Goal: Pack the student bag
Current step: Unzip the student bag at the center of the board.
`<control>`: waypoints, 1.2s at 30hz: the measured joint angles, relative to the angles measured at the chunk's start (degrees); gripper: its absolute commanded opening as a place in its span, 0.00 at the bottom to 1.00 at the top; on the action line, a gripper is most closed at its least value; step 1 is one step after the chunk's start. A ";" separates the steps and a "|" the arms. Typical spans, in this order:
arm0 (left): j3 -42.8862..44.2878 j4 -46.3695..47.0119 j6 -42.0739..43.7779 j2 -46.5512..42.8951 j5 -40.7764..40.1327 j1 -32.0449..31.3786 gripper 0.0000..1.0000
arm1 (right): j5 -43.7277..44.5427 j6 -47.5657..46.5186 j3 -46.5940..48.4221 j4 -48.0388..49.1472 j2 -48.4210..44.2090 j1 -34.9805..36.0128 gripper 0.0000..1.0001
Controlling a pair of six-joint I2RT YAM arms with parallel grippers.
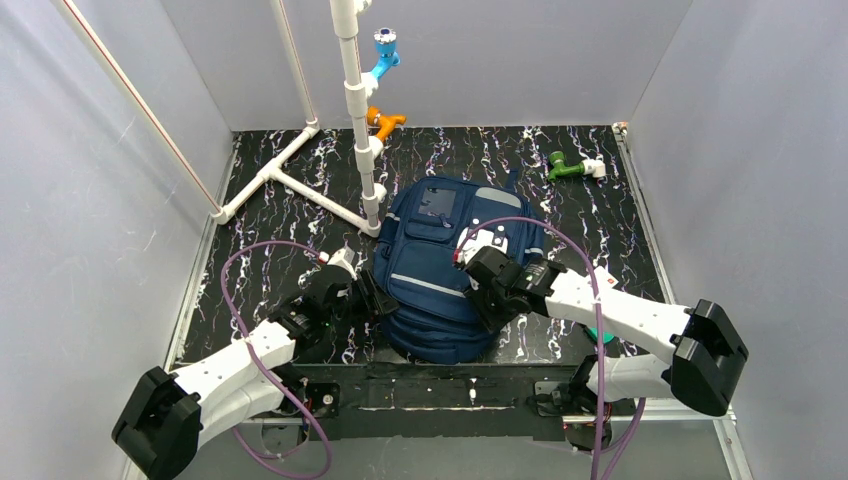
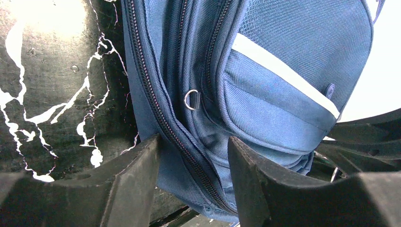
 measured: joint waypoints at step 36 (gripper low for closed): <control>-3.45 7.96 -1.79 1.22 2.43 0.72 0.00 | -9.44 19.65 12.41 14.86 16.17 7.93 0.01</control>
